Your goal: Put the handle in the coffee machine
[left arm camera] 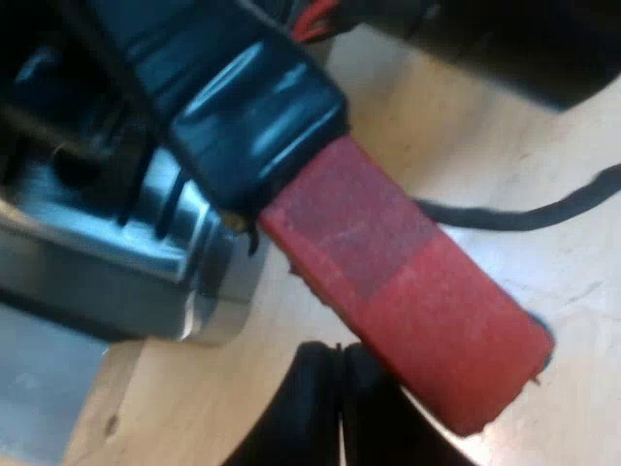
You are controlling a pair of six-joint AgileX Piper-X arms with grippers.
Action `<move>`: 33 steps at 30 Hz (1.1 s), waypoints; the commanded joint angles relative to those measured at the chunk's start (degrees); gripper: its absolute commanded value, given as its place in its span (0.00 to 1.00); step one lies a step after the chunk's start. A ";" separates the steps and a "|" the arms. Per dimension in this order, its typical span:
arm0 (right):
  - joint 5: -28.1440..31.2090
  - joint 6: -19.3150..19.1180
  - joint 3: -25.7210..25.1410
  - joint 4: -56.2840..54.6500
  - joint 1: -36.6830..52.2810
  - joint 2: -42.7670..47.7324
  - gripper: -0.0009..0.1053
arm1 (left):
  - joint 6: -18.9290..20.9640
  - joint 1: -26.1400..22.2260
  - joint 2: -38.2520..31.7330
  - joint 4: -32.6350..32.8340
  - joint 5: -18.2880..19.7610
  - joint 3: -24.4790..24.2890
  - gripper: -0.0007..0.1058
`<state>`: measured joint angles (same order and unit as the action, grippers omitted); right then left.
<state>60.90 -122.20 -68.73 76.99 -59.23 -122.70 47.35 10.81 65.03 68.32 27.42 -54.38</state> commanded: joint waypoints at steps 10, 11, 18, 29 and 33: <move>3.74 -0.84 8.62 0.63 -4.75 8.71 0.25 | 1.63 3.68 -1.94 1.77 7.65 -0.13 0.01; 3.77 -0.55 10.61 0.62 -5.07 9.72 0.25 | 1.63 3.68 -2.09 1.65 7.84 -0.13 0.01; 8.80 -0.58 21.20 -0.30 -7.24 16.21 0.25 | 0.95 3.68 -2.20 -0.05 9.49 -0.09 0.01; 13.47 -0.58 36.12 -0.99 -15.73 31.26 0.25 | -0.42 3.95 -2.20 -5.70 10.12 -0.09 0.01; 14.04 -1.31 37.32 -1.65 -19.19 36.09 0.25 | -0.92 6.53 -2.20 -7.39 10.15 -0.09 0.01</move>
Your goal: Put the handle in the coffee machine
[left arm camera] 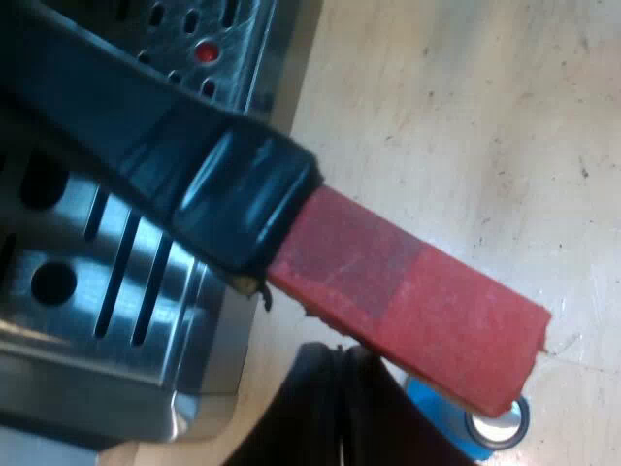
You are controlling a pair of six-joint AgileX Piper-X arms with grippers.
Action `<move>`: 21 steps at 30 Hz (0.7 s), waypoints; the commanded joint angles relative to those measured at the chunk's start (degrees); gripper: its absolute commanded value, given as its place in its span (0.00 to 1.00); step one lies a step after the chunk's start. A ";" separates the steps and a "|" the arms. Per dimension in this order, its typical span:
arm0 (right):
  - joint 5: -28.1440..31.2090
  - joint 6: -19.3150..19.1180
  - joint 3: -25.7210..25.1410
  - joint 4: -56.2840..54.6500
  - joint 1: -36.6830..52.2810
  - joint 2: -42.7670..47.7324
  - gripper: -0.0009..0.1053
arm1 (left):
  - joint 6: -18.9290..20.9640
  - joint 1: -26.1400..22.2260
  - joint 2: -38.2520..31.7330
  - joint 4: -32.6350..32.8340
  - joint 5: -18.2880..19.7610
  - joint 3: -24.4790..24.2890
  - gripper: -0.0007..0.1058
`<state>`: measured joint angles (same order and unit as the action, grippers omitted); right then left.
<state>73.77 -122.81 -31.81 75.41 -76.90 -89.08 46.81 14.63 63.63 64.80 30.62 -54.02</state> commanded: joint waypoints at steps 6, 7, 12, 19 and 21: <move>2.55 -3.79 0.37 -1.21 -6.28 10.56 0.25 | -0.42 10.30 -0.80 -7.03 6.95 -0.45 0.01; 2.68 -4.29 0.37 -1.21 -6.50 11.10 0.25 | -0.42 10.75 -0.80 -7.32 6.95 -0.45 0.01; 6.61 -9.76 0.37 -1.21 -9.28 17.43 0.25 | -0.17 14.81 -0.17 -11.74 6.95 -0.45 0.01; 13.28 -19.44 0.37 -1.21 -14.34 26.59 0.25 | 5.90 15.85 2.22 -19.00 6.95 -0.45 0.01; 13.12 -19.76 0.37 -1.36 -15.33 28.25 0.23 | 5.88 15.85 2.20 -19.26 6.95 -0.45 0.01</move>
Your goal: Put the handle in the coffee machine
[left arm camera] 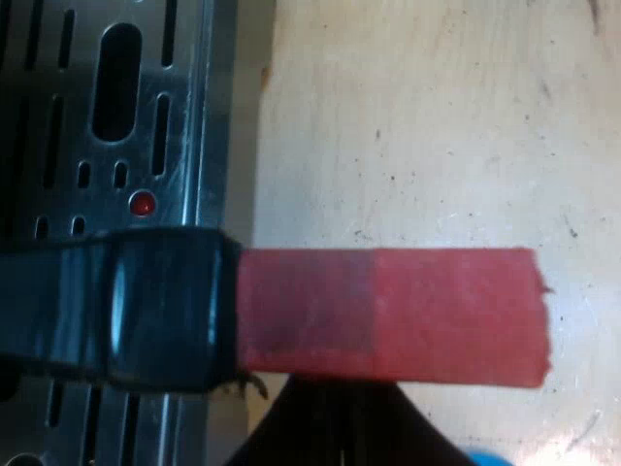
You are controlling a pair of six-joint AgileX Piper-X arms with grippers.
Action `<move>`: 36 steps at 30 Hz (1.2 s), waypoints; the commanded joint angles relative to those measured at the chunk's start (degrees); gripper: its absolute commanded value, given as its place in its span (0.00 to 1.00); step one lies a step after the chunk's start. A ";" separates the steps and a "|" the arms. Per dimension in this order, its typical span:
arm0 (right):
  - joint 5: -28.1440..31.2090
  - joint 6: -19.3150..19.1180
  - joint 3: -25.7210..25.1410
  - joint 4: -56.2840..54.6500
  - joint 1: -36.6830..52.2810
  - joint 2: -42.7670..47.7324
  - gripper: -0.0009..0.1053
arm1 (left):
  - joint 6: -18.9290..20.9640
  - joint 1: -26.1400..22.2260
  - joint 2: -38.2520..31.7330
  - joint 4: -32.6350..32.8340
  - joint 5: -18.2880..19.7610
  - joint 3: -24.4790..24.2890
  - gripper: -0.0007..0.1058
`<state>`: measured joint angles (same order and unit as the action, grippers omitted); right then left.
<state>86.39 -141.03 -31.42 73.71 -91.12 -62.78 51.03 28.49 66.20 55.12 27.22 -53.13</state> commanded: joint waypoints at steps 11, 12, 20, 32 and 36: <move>-2.14 -1.67 -0.02 -7.28 -2.42 5.39 0.16 | 10.71 1.98 -0.59 -9.66 10.35 -1.34 0.01; -2.19 -1.67 -0.02 -7.28 -2.42 5.39 0.16 | 10.85 1.98 -0.72 -9.66 10.35 -1.34 0.01; -6.66 -1.47 -1.47 -11.56 -2.42 5.49 0.16 | 12.36 1.98 -6.20 -9.99 7.37 -1.90 0.56; -29.57 27.70 -9.42 -50.25 3.26 5.45 0.16 | 18.15 -7.66 -16.52 -9.52 5.55 -2.06 0.72; -43.97 38.91 -16.34 -70.75 12.21 5.27 0.16 | 21.05 -14.85 -21.60 -10.06 5.55 -2.06 0.72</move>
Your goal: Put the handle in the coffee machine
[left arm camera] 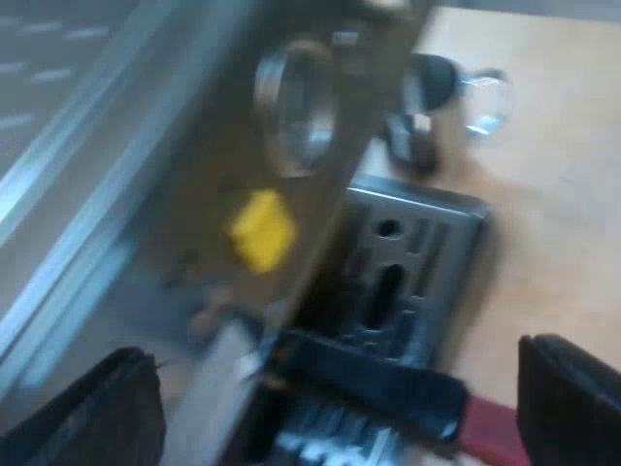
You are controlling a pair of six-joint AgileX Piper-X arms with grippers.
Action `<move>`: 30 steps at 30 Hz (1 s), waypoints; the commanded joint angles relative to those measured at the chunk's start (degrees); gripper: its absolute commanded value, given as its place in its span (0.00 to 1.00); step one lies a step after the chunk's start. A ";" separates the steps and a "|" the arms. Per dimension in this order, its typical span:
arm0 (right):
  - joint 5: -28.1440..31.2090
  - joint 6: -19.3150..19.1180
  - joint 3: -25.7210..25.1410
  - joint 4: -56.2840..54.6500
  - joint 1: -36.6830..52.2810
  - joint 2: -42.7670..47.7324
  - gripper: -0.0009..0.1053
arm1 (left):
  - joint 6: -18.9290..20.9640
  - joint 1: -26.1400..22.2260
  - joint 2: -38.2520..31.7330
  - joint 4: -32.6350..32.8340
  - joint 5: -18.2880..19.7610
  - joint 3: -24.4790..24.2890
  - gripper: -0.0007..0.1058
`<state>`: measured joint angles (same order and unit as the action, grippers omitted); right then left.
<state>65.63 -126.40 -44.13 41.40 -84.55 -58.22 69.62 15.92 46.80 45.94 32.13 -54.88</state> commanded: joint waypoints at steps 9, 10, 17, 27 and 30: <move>-41.45 24.73 -11.50 -47.86 22.31 0.71 0.29 | 14.15 -11.33 -8.70 -5.61 0.30 -1.71 0.72; -42.70 24.73 -12.71 -49.73 23.97 0.71 0.38 | 16.55 -12.73 -8.91 -6.96 -0.67 -2.44 0.72; -43.41 24.73 -19.37 -63.60 30.47 2.56 0.63 | 18.91 -20.36 -8.93 -7.69 -3.40 -7.28 0.72; -44.05 24.73 -20.59 -77.22 47.54 15.05 0.63 | 22.02 -29.90 -8.93 -5.63 -3.66 -10.81 0.72; -45.85 24.86 -20.41 -83.70 53.43 18.30 0.63 | 23.73 -32.30 -9.34 -3.10 -3.66 -10.96 0.72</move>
<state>20.85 -101.11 -63.98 -40.54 -31.86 -40.80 91.92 -16.24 38.02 42.04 28.66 -65.48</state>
